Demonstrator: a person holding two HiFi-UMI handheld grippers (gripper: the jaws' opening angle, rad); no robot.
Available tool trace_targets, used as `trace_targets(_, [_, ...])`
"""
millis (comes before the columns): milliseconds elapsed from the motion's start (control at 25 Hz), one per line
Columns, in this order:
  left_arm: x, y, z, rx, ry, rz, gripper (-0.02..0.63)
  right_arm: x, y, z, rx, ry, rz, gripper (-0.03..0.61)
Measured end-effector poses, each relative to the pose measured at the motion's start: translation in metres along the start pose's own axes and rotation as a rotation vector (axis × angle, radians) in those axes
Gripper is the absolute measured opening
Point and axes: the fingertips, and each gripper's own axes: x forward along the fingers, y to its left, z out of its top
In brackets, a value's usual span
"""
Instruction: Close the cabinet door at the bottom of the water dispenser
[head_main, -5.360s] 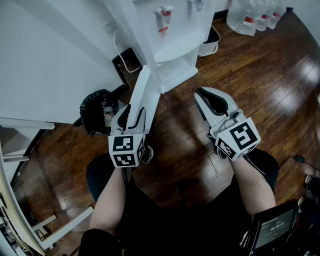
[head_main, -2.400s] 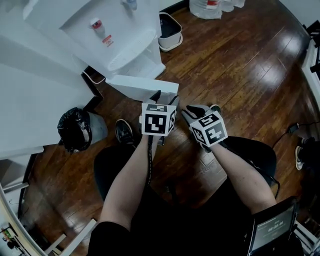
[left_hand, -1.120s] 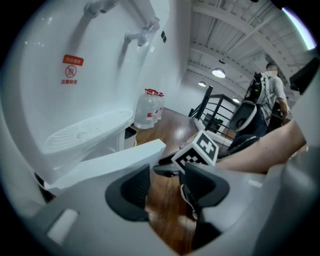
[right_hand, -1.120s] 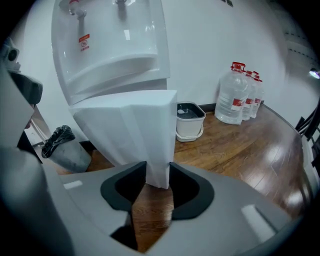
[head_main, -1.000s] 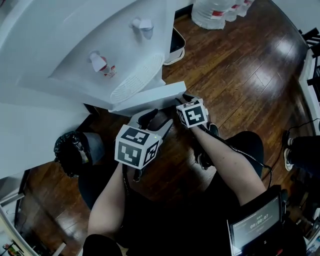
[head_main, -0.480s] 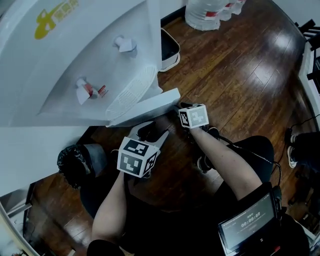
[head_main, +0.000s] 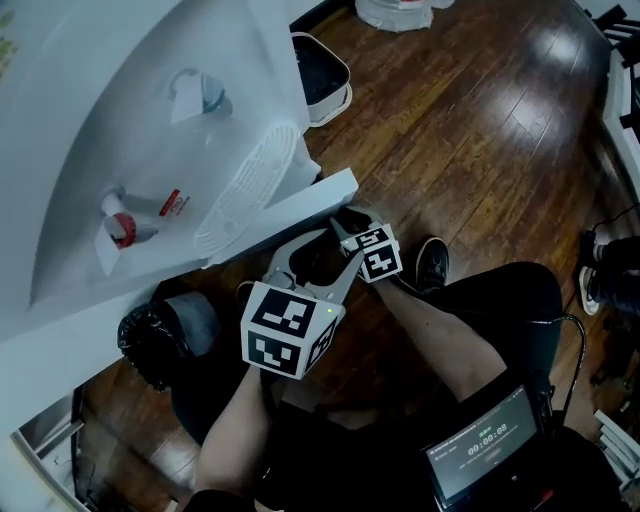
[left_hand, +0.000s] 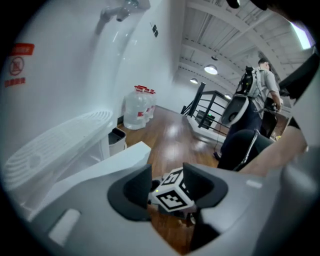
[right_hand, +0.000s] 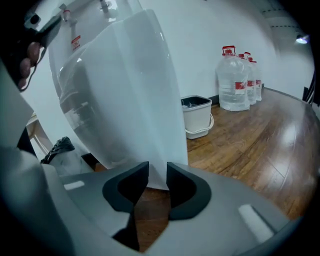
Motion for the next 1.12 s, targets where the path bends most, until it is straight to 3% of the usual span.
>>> trace_targets(160, [0.004,-0.005,-0.013,0.001,0.037,-0.027,0.215,0.013,-0.003,0.012,0.028,-0.034,0.009,0.118])
trace_targets(480, [0.007,0.013,-0.015,-0.016,0.046,0.003,0.215,0.038,-0.011,0.032,0.161,-0.066,0.013,0.117])
trace_targets(680, [0.012,0.026,-0.019,-0.023,0.069,0.018,0.215,0.05,-0.013,0.038,0.174,-0.068,0.054,0.115])
trace_targets(920, [0.012,0.042,-0.015,-0.035,0.071,0.033,0.215,0.054,-0.002,0.046,0.188,-0.112,0.118,0.032])
trace_targets(1120, [0.01,0.045,-0.007,-0.04,0.057,0.02,0.213,0.054,-0.006,0.043,0.272,-0.124,0.134,0.026])
